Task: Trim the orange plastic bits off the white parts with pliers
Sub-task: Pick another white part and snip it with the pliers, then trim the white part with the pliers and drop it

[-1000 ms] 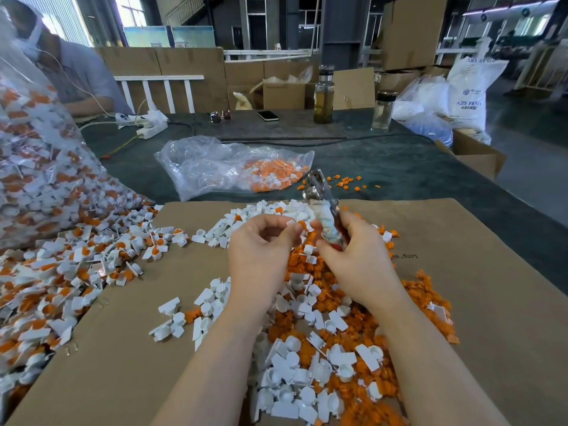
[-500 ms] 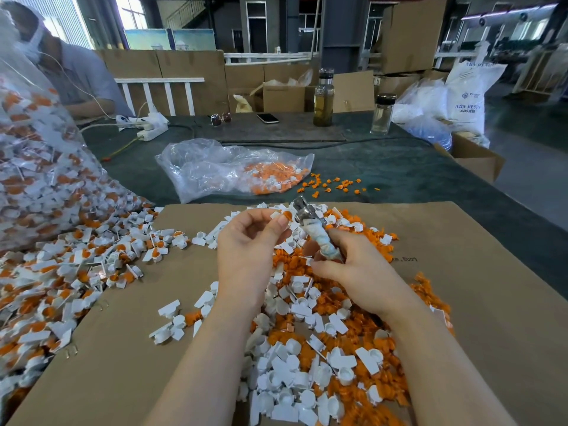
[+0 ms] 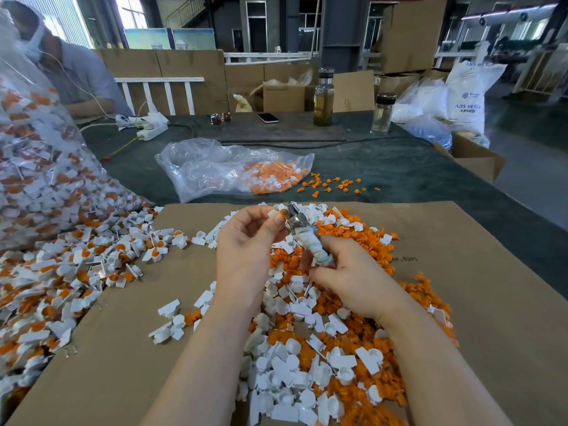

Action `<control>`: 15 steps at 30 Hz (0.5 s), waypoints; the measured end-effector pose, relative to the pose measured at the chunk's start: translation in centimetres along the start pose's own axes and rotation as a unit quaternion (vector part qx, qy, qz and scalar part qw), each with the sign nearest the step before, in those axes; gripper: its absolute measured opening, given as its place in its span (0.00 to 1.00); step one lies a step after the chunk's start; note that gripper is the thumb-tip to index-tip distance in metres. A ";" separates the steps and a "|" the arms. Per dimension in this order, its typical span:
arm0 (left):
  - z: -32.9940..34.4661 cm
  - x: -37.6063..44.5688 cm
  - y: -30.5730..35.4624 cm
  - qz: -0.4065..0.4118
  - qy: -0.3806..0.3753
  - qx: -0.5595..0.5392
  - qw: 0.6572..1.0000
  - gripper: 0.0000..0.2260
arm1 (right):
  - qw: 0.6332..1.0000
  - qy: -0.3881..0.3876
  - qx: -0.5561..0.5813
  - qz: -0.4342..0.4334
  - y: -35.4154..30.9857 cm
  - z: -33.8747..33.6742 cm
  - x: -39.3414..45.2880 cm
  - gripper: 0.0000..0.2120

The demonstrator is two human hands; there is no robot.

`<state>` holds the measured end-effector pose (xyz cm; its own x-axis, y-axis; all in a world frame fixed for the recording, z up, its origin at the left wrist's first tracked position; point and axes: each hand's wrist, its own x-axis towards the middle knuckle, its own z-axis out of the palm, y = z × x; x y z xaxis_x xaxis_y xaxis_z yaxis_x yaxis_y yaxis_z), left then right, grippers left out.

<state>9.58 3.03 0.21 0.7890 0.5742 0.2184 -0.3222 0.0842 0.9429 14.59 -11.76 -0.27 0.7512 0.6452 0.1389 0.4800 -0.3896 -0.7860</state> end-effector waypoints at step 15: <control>-1.3 0.9 0.1 -0.133 0.043 -0.121 0.983 0.02 | 0.991 0.071 -0.114 -0.012 0.7 1.0 0.4 0.04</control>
<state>9.54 4.61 0.15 0.8187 0.5712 -0.0590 -0.2342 0.4258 0.8740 14.79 -11.11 -1.40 0.7871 0.5633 0.2514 0.5757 -0.5245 -0.6272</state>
